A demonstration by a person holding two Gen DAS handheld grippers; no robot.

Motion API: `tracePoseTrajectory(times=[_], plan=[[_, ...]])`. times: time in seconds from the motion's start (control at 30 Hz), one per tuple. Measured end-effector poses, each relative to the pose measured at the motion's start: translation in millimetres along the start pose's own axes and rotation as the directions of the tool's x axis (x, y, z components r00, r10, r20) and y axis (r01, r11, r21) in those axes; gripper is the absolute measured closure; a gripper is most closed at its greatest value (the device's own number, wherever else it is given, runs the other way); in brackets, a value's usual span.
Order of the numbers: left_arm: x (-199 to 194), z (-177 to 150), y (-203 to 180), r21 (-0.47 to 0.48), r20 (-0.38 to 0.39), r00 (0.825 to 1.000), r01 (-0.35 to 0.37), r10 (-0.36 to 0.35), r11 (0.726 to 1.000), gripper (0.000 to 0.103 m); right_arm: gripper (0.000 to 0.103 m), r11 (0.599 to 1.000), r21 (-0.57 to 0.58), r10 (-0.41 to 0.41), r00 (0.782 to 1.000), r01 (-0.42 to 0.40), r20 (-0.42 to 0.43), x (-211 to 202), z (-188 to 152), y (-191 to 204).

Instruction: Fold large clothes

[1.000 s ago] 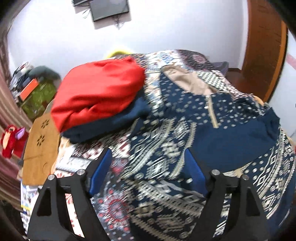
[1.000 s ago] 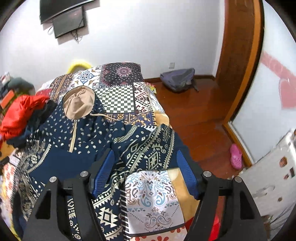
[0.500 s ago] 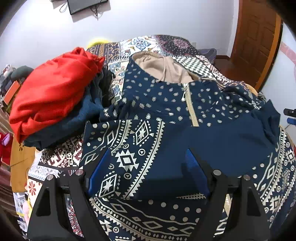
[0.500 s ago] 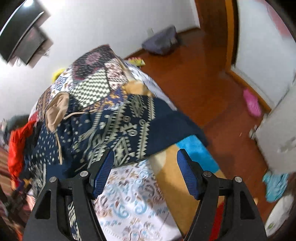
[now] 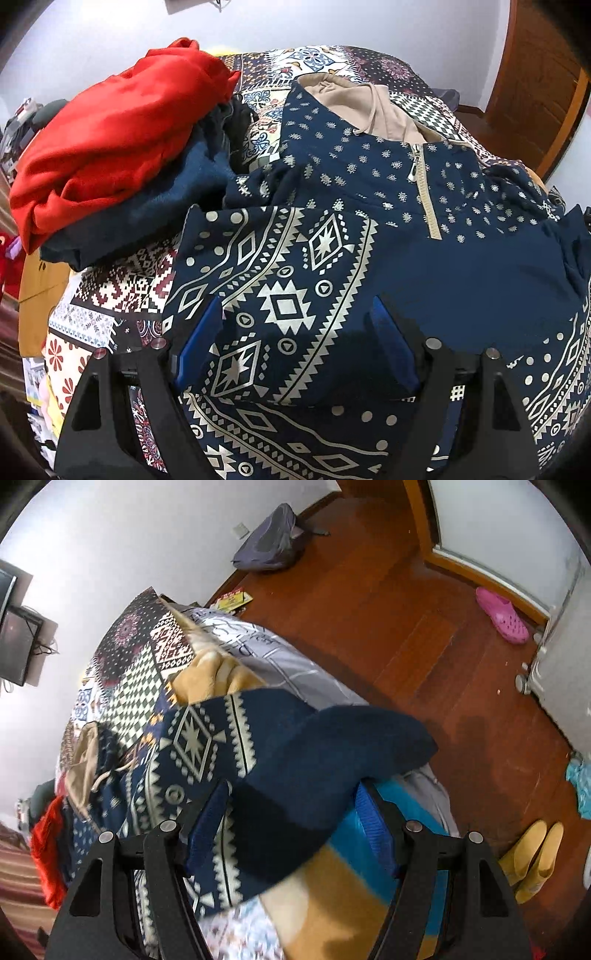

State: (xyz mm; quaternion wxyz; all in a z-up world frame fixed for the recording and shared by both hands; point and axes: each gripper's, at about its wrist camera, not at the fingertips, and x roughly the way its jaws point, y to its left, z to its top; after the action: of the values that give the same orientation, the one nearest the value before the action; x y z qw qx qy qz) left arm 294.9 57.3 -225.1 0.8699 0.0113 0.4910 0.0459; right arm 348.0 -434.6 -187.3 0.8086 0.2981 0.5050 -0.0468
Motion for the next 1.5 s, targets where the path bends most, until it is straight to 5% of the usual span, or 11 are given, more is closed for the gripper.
tracePoseTrajectory(times=[0.2, 0.27, 0.73, 0.87, 1.0, 1.27, 1.5], plan=[[-12.4, -3.8, 5.2, -0.002, 0.030, 0.999, -0.012, 0.012, 1.000, 0.021, 0.087, 0.991, -0.116, -0.063, 0.997, 0.066, 0.033, -3.1, 2.9, 14.0], [-18.1, -5.1, 7.4, 0.000, 0.039, 0.999, -0.015, 0.015, 1.000, 0.021, 0.092, 0.987, -0.143, -0.060, 0.997, 0.067, 0.058, -12.1, 1.5, 21.0], [-55.0, -16.2, 22.3, -0.001, 0.106, 0.994, -0.019, 0.019, 1.000, 0.021, 0.094, 0.922, -0.382, 0.185, 0.935, -0.059, 0.303, -134.8, -27.8, 116.8], [-61.2, -21.7, 25.0, 0.003, 0.114, 0.993, -0.008, 0.007, 1.000, 0.021, 0.094, 0.870, -0.478, 0.280, 0.920, -0.122, 0.273, -146.1, -48.9, 156.2], [-66.6, -29.8, 28.9, 0.014, 0.123, 0.992, -0.018, 0.016, 1.000, 0.021, 0.094, 0.821, -0.547, 0.306, 0.935, -0.163, 0.181, -135.3, -72.8, 183.0], [-69.0, -44.1, 38.1, 0.019, 0.116, 0.993, -0.022, 0.020, 1.000, 0.021, 0.092, 0.757, -0.645, 0.171, 0.984, -0.104, 0.042, -86.7, -121.6, 207.2], [-64.6, -48.7, 37.4, 0.009, 0.098, 0.995, -0.011, 0.011, 1.000, 0.021, 0.080, 0.799, -0.584, 0.046, 0.984, -0.141, -0.174, -56.9, -135.3, 195.7]])
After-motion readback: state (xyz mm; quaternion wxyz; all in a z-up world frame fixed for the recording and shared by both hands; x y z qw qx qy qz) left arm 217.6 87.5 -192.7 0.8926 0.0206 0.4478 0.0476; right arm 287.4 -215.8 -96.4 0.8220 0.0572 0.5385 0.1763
